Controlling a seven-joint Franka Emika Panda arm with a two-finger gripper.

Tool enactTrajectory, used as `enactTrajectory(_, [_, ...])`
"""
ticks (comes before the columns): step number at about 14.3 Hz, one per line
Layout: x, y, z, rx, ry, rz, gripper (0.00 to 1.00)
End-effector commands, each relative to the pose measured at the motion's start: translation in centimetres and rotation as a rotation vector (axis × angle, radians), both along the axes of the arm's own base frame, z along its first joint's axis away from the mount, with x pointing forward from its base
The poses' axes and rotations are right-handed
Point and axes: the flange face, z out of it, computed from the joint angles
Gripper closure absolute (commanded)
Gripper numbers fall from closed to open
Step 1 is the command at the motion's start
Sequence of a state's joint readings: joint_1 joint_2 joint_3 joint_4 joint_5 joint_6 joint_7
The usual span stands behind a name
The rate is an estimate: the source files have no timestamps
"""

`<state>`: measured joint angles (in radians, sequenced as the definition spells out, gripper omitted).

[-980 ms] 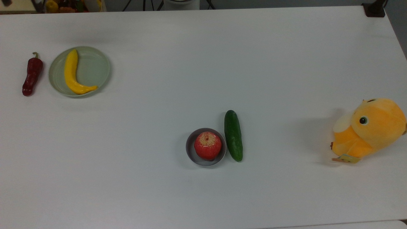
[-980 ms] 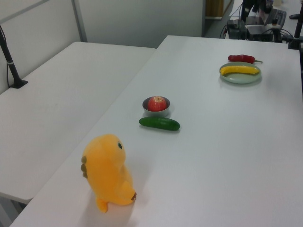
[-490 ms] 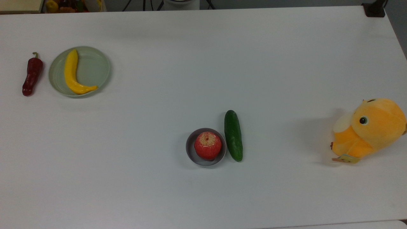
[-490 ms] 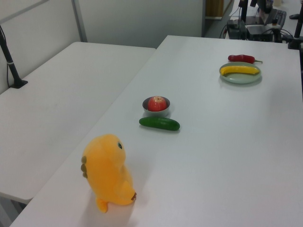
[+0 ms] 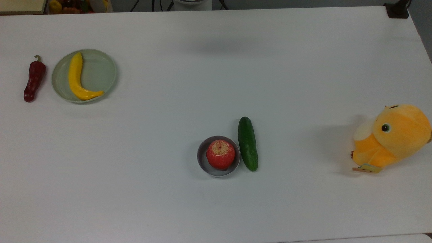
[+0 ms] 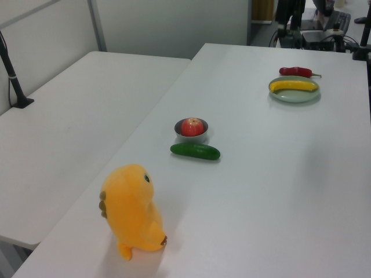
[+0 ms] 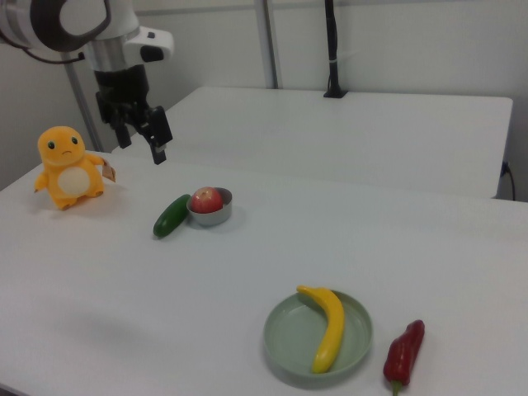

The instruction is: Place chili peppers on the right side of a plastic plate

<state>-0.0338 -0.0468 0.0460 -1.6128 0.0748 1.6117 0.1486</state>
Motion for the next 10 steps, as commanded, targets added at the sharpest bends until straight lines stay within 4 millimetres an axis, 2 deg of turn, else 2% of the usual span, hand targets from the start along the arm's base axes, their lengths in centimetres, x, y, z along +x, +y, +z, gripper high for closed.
enactTrajectory(1, [0.7, 1.7, -1.8, -0.039, -0.038, 0.056, 0.0])
enactTrajectory(4, [1.9, 2.0, -3.2, -0.064, -0.046, 0.198, 0.0])
enactTrajectory(7, [1.9, 0.9, -2.9, -0.063, -0.06, 0.187, 0.0])
enactTrajectory(10, [1.9, 1.0, -2.9, -0.06, -0.058, 0.178, 0.0])
